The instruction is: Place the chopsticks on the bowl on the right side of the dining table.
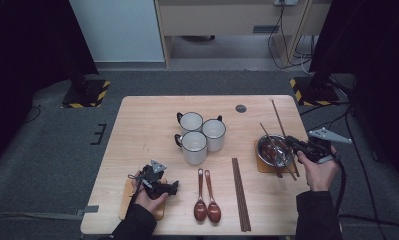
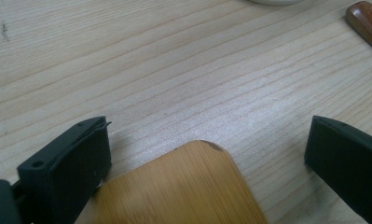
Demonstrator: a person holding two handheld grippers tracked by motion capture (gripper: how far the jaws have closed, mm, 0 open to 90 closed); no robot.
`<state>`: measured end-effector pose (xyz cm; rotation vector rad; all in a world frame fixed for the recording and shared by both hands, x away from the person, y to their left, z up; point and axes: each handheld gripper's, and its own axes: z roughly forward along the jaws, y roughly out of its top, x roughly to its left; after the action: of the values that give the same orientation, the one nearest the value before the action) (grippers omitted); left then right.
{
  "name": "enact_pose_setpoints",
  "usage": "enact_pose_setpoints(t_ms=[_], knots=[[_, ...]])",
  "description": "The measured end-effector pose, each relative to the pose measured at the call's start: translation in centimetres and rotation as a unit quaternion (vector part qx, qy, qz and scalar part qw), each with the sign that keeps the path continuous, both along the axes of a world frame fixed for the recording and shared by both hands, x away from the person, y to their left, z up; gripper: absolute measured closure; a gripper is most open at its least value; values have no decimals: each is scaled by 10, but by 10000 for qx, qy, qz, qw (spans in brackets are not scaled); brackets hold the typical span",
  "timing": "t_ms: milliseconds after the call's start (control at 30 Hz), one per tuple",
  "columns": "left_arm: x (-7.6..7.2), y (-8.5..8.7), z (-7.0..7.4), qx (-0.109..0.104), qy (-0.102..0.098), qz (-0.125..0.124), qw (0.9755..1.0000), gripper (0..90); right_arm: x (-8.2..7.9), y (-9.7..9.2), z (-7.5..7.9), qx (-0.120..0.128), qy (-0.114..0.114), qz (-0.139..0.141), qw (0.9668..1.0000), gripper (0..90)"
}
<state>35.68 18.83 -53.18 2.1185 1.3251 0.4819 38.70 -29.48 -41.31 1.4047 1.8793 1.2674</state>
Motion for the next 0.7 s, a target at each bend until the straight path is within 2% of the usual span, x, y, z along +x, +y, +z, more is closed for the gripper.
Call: enact_pose_setpoints(t_ms=[400,700], knots=[[0,0,0,8,5,-6,10000,0,14,-19,-11,-123,143,-90,9998,853],[0,0,0,8,4,-6,10000,0,25,-23,-25,-182,297,-29,9994,853]])
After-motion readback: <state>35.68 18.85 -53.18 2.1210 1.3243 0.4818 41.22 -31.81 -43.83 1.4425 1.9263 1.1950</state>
